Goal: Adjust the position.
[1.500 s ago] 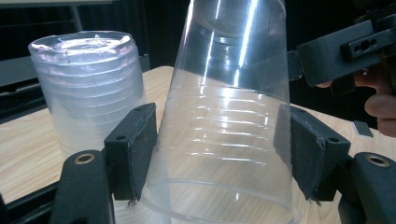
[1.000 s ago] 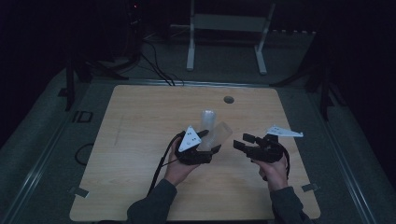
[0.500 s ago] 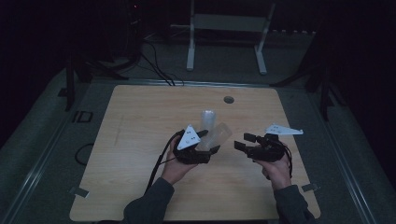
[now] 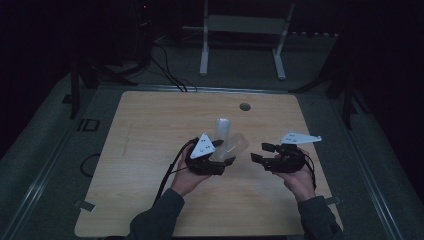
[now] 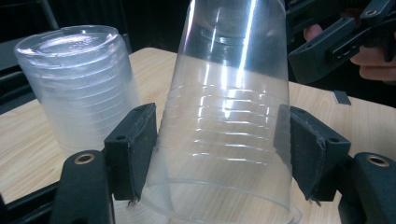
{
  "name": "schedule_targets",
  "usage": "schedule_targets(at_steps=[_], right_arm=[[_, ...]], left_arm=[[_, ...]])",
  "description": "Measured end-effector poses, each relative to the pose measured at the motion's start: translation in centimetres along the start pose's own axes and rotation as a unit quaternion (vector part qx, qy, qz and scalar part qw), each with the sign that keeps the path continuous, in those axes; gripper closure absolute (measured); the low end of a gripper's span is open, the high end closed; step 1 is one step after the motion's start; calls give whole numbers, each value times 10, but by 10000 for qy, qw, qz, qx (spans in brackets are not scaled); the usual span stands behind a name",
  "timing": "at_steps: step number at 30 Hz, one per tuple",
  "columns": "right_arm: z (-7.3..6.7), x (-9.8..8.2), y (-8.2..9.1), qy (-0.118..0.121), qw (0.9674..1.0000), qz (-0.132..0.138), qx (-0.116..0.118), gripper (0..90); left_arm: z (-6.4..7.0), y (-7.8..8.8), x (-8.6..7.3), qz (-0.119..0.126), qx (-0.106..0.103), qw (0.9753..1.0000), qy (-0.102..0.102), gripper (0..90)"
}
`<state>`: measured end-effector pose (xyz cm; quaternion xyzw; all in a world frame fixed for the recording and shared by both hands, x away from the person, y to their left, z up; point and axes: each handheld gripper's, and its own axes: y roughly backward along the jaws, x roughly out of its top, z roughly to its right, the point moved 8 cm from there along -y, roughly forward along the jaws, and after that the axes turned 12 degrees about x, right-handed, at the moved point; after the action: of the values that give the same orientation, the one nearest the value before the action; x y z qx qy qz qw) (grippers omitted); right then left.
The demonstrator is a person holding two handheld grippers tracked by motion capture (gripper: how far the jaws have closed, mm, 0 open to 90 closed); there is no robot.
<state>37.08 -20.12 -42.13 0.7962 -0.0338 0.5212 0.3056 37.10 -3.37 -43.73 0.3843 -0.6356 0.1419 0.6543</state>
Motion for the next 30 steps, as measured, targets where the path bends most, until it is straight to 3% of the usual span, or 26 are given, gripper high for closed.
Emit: schedule_targets(at_steps=[11, 30], right_arm=[[1, 1, 1, 208, 9994, -271, -110, 338], [-2, 1, -1, 425, 9970, -643, -24, 336]], left_arm=[[1, -2, -2, -150, -141, 9997, -125, 308], [-2, 0, -4, -350, -339, 9984, -278, 308]])
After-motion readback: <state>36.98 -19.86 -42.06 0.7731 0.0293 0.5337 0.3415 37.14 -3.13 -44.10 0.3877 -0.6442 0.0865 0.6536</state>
